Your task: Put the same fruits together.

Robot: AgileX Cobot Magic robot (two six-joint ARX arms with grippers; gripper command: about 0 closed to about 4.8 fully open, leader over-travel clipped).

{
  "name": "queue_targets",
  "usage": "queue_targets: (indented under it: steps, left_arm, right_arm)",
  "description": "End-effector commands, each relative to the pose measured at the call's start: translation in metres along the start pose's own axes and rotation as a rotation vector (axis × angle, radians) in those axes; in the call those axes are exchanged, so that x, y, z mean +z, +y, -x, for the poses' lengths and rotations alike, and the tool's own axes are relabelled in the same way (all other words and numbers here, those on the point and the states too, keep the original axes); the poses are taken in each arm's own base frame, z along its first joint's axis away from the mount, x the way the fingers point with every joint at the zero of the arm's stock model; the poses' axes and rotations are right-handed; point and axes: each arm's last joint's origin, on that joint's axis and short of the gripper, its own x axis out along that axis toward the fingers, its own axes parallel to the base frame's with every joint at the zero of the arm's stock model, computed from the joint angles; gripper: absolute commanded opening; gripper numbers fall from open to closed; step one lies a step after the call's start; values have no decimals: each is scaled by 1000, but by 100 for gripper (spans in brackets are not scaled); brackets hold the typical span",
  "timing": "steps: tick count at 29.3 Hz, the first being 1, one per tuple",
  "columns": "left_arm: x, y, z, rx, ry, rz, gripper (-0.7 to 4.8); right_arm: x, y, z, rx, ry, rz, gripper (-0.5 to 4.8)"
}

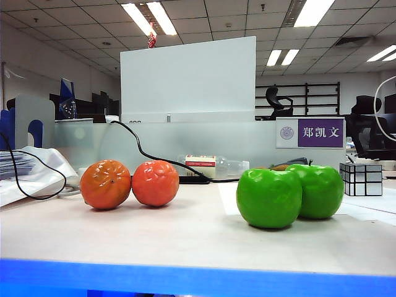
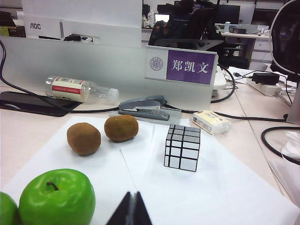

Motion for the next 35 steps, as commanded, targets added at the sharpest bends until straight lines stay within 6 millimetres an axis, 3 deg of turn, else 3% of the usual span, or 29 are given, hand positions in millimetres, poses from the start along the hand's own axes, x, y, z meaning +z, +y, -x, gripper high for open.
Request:
queue_targets:
  steps: [1,28,35]
  left_arm:
    - [1,0,0,-3,-7,-12,-5]
    - [1,0,0,-3,-8,-11,-5]
    - [1,0,0,-2,-7,-11,-5]
  right_arm:
    - [-1,0,0,0,-3,-3,-1]
    - [-1,0,0,2,-6,-3,-1]
    - [-3,-13,-3,75,3,-29,-1]
